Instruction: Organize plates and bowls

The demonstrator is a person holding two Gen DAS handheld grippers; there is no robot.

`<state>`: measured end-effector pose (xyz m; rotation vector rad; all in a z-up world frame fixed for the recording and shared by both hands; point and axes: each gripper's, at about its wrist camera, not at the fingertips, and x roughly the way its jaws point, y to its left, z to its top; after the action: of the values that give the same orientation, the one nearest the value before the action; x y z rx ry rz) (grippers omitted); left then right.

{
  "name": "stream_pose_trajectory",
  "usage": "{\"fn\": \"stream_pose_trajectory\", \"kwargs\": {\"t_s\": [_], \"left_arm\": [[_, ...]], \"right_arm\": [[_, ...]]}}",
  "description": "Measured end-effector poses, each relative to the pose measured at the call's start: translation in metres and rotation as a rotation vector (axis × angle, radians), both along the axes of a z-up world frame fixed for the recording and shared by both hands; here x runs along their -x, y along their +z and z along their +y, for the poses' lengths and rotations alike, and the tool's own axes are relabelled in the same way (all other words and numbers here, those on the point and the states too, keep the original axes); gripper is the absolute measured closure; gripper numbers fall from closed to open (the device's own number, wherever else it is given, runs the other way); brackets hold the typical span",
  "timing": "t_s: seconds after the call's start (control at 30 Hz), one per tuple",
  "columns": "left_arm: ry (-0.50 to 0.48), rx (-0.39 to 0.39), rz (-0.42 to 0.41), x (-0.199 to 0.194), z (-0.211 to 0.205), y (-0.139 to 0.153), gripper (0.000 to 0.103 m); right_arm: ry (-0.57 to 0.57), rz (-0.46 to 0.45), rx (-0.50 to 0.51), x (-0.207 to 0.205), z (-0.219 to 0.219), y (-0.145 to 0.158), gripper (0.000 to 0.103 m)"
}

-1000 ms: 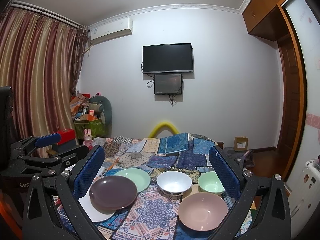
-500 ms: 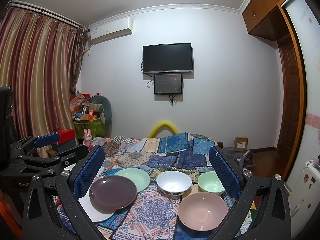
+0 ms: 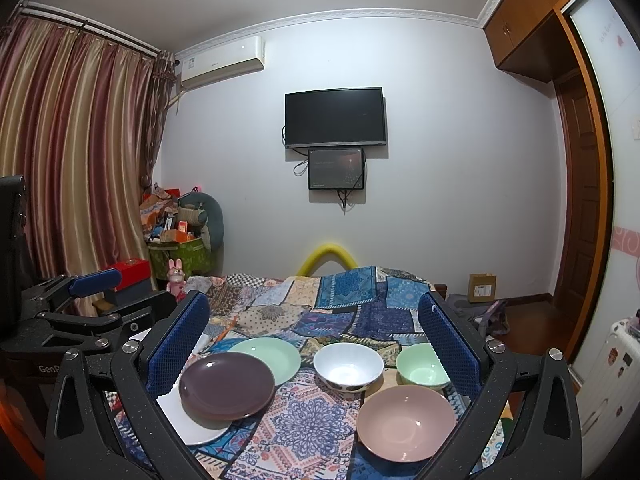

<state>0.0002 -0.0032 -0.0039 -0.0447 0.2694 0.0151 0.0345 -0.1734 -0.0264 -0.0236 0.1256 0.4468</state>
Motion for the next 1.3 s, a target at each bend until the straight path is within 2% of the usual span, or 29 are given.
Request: {"fn": "stream_pose_trajectory", "kwargs": {"t_s": [0.53, 0.8, 1.07, 1.23, 1.3], "left_arm": [[0.002, 0.011, 0.008, 0.000, 0.007, -0.003, 0.000], [0.026, 0.009, 0.033, -0.004, 0.021, -0.007, 0.000], [0.081, -0.018, 0.106, -0.011, 0.060, -0.020, 0.000], [0.106, -0.006, 0.178, -0.022, 0.093, -0.031, 0.000], [0.113, 0.010, 0.205, -0.026, 0.106, -0.037, 0.000]], "right_arm": [[0.012, 0.001, -0.018, -0.001, 0.002, -0.002, 0.000], [0.041, 0.043, -0.020, -0.011, 0.014, -0.010, 0.000], [0.067, 0.096, 0.015, -0.026, 0.038, -0.024, 0.000], [0.050, 0.131, 0.030, -0.038, 0.048, -0.035, 0.000], [0.085, 0.174, 0.024, -0.047, 0.050, -0.040, 0.000]]}}
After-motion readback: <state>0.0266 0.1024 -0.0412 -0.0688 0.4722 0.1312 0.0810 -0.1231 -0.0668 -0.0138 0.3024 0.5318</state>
